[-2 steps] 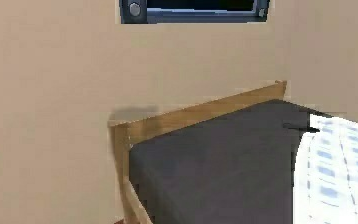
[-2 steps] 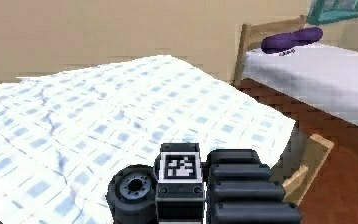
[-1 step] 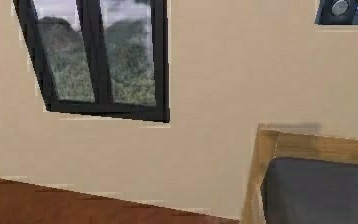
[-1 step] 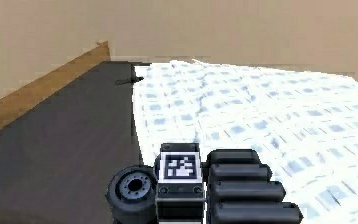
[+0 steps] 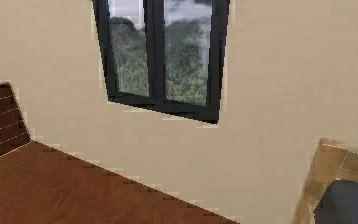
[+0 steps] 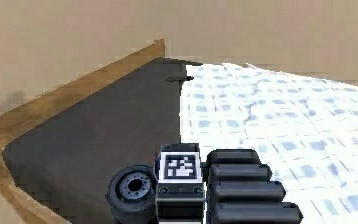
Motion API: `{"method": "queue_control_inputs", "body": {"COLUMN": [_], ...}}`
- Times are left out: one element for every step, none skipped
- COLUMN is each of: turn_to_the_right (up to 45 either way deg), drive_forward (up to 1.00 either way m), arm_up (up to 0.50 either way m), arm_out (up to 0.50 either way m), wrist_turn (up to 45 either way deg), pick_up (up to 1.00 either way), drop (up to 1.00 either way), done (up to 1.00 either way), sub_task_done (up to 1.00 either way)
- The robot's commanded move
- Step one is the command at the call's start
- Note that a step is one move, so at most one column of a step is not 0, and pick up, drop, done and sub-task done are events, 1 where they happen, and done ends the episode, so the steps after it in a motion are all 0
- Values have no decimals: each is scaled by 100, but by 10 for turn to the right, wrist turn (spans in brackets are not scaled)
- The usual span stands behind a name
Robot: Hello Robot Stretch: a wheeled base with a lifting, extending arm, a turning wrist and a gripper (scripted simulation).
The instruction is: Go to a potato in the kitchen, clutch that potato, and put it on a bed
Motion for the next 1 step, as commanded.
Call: {"method": "queue_control_inputs", "body": {"turn_to_the_right": [450], "drive_forward": [0], "arm_up": [0], "arm_out": [0], "wrist_turn": [0], "pick_up": [0], "drop": [0], "done": [0], "sub_task_done": [0]}}
